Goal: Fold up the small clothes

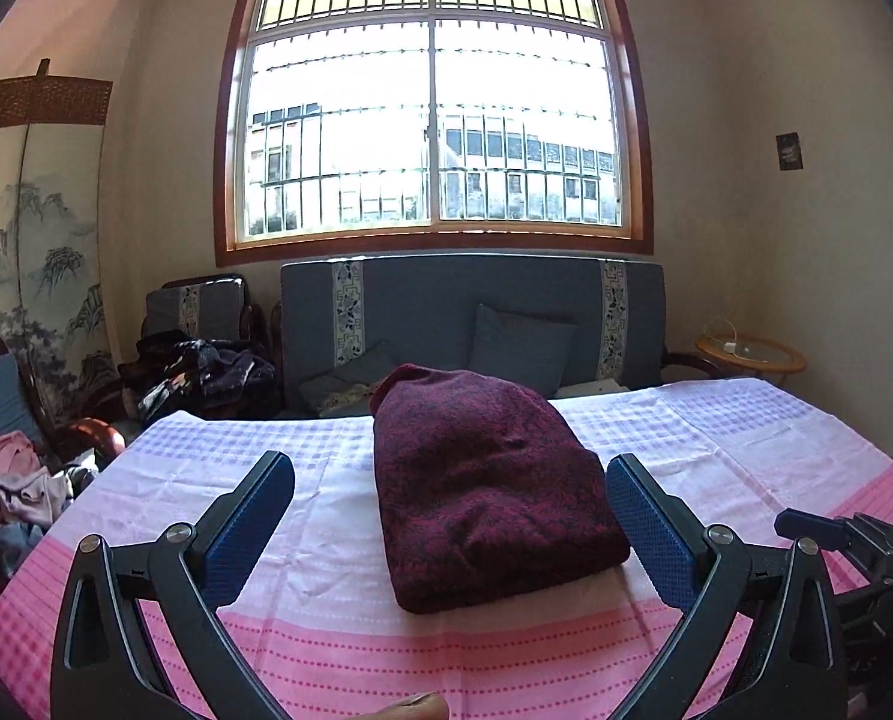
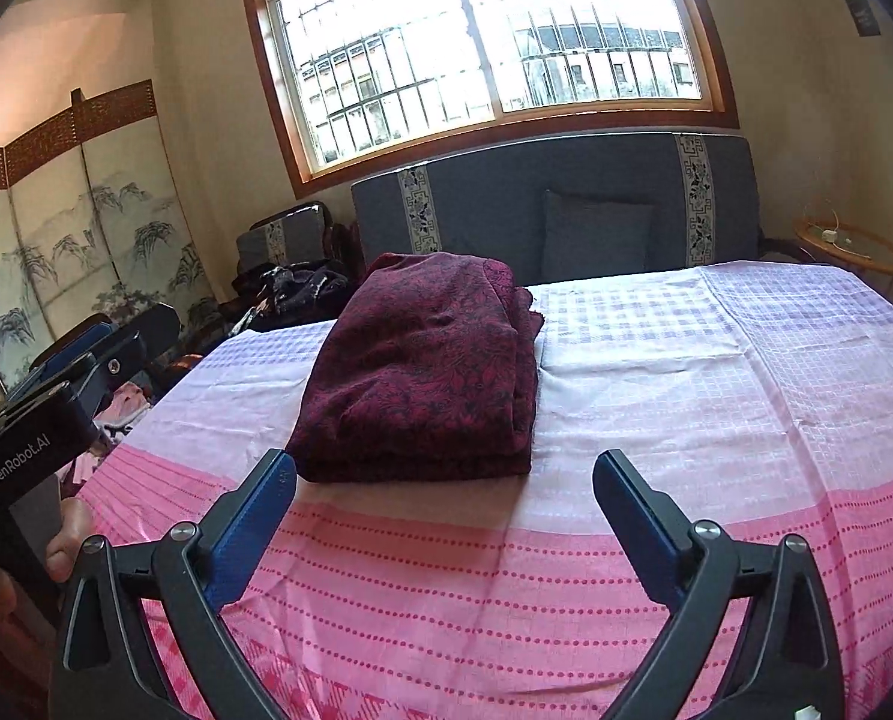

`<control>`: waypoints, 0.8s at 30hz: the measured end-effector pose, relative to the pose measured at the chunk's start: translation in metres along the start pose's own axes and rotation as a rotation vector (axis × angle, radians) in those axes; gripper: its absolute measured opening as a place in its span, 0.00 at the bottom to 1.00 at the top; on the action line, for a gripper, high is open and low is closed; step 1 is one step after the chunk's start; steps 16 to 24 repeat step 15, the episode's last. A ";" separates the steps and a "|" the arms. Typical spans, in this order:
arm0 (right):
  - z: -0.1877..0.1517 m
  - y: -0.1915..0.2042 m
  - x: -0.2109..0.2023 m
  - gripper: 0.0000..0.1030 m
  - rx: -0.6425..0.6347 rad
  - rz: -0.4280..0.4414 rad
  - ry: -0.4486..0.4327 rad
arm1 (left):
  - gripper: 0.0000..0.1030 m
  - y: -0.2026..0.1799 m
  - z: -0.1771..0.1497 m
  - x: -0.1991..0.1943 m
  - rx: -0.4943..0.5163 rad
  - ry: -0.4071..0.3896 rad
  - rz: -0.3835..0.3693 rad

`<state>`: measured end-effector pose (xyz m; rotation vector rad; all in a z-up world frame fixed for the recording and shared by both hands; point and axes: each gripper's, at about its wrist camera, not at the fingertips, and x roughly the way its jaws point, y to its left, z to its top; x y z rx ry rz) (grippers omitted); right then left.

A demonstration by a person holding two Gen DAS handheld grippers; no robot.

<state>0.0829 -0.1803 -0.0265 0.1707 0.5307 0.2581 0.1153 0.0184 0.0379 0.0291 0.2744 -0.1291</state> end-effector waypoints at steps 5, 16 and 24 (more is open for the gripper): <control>-0.008 -0.001 -0.011 0.97 -0.014 -0.007 0.012 | 1.00 -0.007 0.000 -0.012 0.013 0.022 -0.038; -0.020 0.000 -0.027 0.97 -0.039 -0.052 0.025 | 1.00 -0.019 -0.005 -0.028 0.005 0.030 -0.016; -0.020 0.000 -0.027 0.97 -0.039 -0.052 0.025 | 1.00 -0.019 -0.005 -0.028 0.005 0.030 -0.016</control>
